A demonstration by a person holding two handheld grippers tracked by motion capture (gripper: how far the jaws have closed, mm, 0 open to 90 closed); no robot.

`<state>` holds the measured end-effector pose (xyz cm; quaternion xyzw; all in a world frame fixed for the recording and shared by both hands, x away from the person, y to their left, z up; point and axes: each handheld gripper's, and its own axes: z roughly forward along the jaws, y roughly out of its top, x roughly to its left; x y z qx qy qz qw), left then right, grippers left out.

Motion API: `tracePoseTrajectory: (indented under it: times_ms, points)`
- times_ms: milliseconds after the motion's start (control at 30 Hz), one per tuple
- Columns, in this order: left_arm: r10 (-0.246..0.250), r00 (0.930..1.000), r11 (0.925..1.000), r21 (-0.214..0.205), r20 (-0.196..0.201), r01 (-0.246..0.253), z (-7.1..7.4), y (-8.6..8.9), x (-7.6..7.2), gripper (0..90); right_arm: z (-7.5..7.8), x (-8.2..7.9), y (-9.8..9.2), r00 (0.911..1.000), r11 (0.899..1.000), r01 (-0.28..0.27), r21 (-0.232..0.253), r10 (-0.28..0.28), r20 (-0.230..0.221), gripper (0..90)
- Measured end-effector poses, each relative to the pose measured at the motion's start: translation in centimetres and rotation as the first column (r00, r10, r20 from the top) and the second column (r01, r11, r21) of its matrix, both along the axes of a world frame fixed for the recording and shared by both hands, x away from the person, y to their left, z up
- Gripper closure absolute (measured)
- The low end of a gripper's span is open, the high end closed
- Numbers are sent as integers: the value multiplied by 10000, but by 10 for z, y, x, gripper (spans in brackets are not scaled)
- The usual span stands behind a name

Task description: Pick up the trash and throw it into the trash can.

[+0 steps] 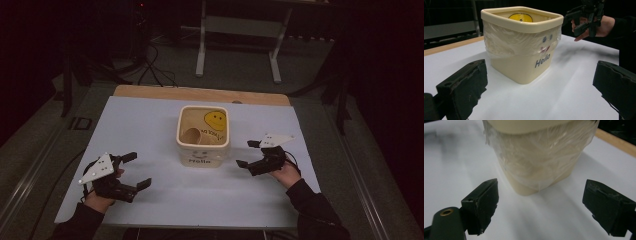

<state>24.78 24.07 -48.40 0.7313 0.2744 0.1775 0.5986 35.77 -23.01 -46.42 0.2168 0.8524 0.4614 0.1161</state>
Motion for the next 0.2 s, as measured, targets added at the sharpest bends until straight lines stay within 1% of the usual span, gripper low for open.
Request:
tracePoseTrajectory:
  times_ms: [67,100,133,167,200]
  points:
    - [2,10000,10000,2,5,-2,0,0,0,6,-2,0,0,10000,10000,6,-64,-6,22,132]
    - [11,10000,10000,42,11,-11,0,0,0,6,-5,1,-3,9997,9998,209,-27,-209,92,133]
    - [14,10000,10000,38,2,-14,0,0,0,6,-5,1,-3,9995,9997,256,-1,-255,165,134]
    - [8,10000,10000,35,1,-8,0,0,0,6,-5,0,-4,9986,9991,416,44,-417,314,135]
    - [8,10000,10000,35,1,-8,0,0,0,6,-5,0,-4,9986,9991,416,44,-417,314,135]
